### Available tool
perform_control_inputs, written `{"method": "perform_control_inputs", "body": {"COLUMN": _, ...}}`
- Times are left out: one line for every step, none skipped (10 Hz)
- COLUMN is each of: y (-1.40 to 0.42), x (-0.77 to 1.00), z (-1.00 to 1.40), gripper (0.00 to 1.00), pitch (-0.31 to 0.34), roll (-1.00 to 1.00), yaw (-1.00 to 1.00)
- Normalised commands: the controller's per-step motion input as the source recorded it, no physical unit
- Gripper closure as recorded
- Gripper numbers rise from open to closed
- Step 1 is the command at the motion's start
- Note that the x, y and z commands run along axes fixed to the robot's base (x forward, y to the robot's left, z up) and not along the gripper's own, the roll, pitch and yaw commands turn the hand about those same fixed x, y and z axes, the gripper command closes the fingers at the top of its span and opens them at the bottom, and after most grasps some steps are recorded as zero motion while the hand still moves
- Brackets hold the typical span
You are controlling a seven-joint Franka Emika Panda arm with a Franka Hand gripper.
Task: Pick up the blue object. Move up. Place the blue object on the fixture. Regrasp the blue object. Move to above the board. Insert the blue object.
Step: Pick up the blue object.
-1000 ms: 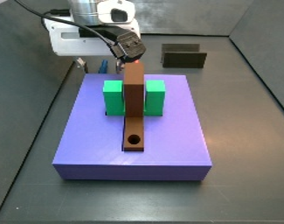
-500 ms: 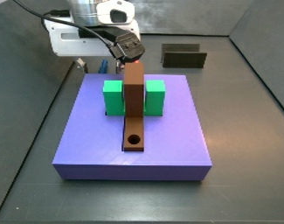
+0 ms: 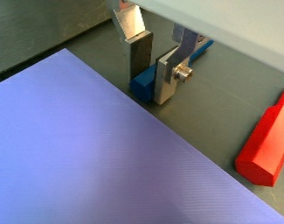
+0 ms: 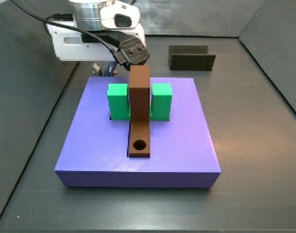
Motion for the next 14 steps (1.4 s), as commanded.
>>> {"method": "perform_control_inputs", "body": {"y": 0.00, "x": 0.00, "z": 0.00, "gripper": 1.00, "pitch": 0.000, "roll": 0.00, "yaw": 0.00}}
{"method": "perform_control_inputs", "body": {"y": 0.00, "x": 0.00, "z": 0.00, "gripper": 1.00, "pitch": 0.000, "roll": 0.00, "yaw": 0.00}}
{"method": "perform_control_inputs", "body": {"y": 0.00, "x": 0.00, "z": 0.00, "gripper": 1.00, "pitch": 0.000, "roll": 0.00, "yaw": 0.00}}
{"method": "perform_control_inputs", "body": {"y": 0.00, "x": 0.00, "z": 0.00, "gripper": 1.00, "pitch": 0.000, "roll": 0.00, "yaw": 0.00}}
{"method": "perform_control_inputs", "body": {"y": 0.00, "x": 0.00, "z": 0.00, "gripper": 1.00, "pitch": 0.000, "roll": 0.00, "yaw": 0.00}}
{"method": "perform_control_inputs", "body": {"y": 0.00, "x": 0.00, "z": 0.00, "gripper": 1.00, "pitch": 0.000, "roll": 0.00, "yaw": 0.00}}
{"method": "perform_control_inputs", "body": {"y": 0.00, "x": 0.00, "z": 0.00, "gripper": 1.00, "pitch": 0.000, "roll": 0.00, "yaw": 0.00}}
{"method": "perform_control_inputs", "body": {"y": 0.00, "x": 0.00, "z": 0.00, "gripper": 1.00, "pitch": 0.000, "roll": 0.00, "yaw": 0.00}}
{"method": "perform_control_inputs", "body": {"y": 0.00, "x": 0.00, "z": 0.00, "gripper": 1.00, "pitch": 0.000, "roll": 0.00, "yaw": 0.00}}
{"method": "perform_control_inputs", "body": {"y": 0.00, "x": 0.00, "z": 0.00, "gripper": 1.00, "pitch": 0.000, "roll": 0.00, "yaw": 0.00}}
{"method": "perform_control_inputs", "body": {"y": 0.00, "x": 0.00, "z": 0.00, "gripper": 1.00, "pitch": 0.000, "roll": 0.00, "yaw": 0.00}}
{"method": "perform_control_inputs", "body": {"y": 0.00, "x": 0.00, "z": 0.00, "gripper": 1.00, "pitch": 0.000, "roll": 0.00, "yaw": 0.00}}
{"method": "perform_control_inputs", "body": {"y": 0.00, "x": 0.00, "z": 0.00, "gripper": 1.00, "pitch": 0.000, "roll": 0.00, "yaw": 0.00}}
{"method": "perform_control_inputs", "body": {"y": 0.00, "x": 0.00, "z": 0.00, "gripper": 1.00, "pitch": 0.000, "roll": 0.00, "yaw": 0.00}}
